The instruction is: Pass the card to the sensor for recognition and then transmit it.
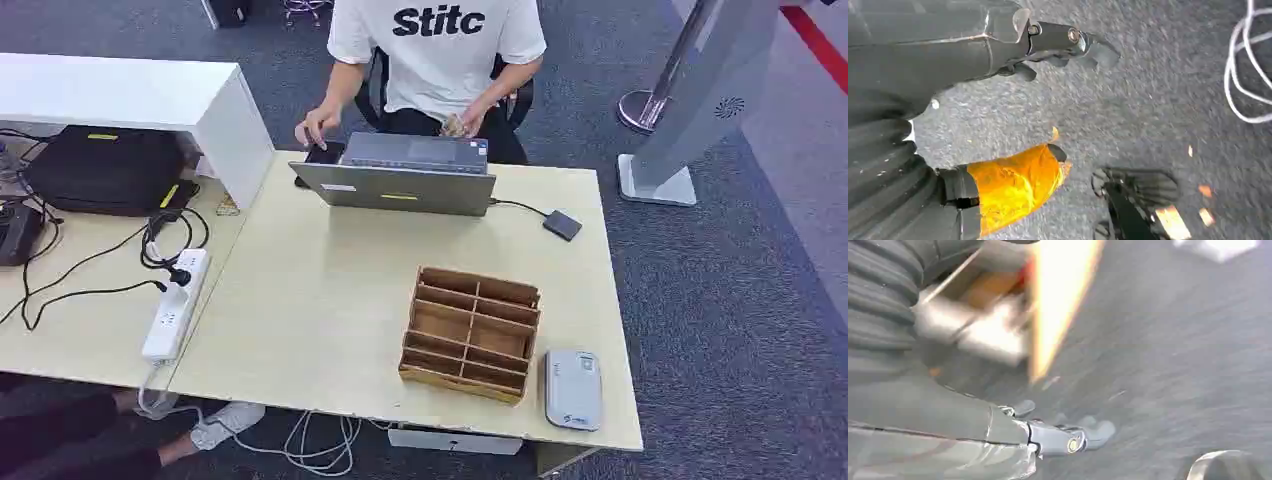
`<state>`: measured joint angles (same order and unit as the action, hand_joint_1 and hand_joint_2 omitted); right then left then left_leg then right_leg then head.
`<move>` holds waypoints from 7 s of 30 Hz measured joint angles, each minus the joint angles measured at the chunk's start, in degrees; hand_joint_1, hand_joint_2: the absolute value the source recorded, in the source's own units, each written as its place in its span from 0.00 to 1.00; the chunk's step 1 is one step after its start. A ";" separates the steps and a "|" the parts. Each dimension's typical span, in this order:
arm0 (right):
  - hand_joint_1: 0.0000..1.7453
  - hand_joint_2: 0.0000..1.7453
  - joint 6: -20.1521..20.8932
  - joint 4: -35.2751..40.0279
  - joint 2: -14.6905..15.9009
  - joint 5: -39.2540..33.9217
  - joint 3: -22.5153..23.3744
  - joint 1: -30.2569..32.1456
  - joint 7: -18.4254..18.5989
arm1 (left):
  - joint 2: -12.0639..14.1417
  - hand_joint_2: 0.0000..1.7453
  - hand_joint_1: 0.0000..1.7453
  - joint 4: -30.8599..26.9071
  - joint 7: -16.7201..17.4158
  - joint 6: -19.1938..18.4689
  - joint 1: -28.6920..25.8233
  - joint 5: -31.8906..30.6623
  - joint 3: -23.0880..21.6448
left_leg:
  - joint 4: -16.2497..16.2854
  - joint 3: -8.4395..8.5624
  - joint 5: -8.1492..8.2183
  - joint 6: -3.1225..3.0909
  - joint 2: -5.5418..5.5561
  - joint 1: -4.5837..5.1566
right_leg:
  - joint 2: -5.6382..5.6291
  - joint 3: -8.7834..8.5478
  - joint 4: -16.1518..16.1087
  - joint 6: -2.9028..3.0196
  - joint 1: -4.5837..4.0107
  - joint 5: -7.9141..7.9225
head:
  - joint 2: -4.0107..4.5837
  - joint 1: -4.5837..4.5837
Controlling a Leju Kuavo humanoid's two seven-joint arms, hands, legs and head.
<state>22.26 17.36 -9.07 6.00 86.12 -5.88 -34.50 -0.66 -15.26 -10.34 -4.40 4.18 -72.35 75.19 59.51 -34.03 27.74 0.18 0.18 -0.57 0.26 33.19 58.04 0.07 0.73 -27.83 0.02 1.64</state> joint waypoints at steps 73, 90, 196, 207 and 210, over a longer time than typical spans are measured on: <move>0.77 1.00 -37.89 47.40 2.69 68.38 -99.86 -30.39 35.70 | -0.92 1.00 0.00 0.79 -0.57 -4.70 0.33 -5.22 -0.85 | -0.11 0.10 -0.36 0.16 -0.18 0.00 | -0.26 0.08 0.12 0.12 0.00 0.24 | 0.00 0.18; 0.86 1.00 -35.07 48.28 0.37 62.56 -96.96 -29.88 31.59 | -0.76 1.00 0.00 0.81 -0.33 -4.24 0.32 -5.20 -1.44 | -0.11 0.12 -0.36 0.16 -0.20 -0.01 | -0.28 0.09 0.13 0.12 -0.01 0.25 | 0.00 0.18; 0.98 1.00 -40.44 79.54 8.11 82.08 -106.49 8.13 39.42 | -2.69 1.00 0.00 0.83 1.12 0.09 -0.22 1.29 4.42 | -0.13 0.22 -0.08 0.20 -0.05 -0.05 | -0.13 -0.07 0.08 0.17 -0.04 -0.08 | 0.00 0.18; 0.99 1.00 -36.25 82.05 9.13 74.23 -113.22 -1.51 36.36 | -2.47 1.00 0.00 0.83 1.09 -0.13 -0.06 -0.04 4.42 | -0.13 0.21 -0.12 0.21 -0.10 -0.05 | -0.16 -0.10 0.12 0.20 -0.04 -0.04 | 0.00 0.18; 0.98 1.00 -30.76 79.61 9.11 66.53 -114.68 -7.41 33.88 | -2.21 1.00 0.00 0.83 1.09 -0.65 0.06 -1.71 4.06 | -0.13 0.17 -0.12 0.21 -0.31 -0.04 | -0.34 0.01 0.17 0.31 -0.04 0.05 | 0.00 0.20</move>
<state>-8.50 96.97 0.04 72.53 -28.56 -13.30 -0.63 -2.86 -14.43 -9.25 -5.05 4.24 -74.05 79.25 59.38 -33.86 27.62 0.39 -0.13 -0.61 -0.09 33.20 58.21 0.38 0.69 -27.78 0.02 1.83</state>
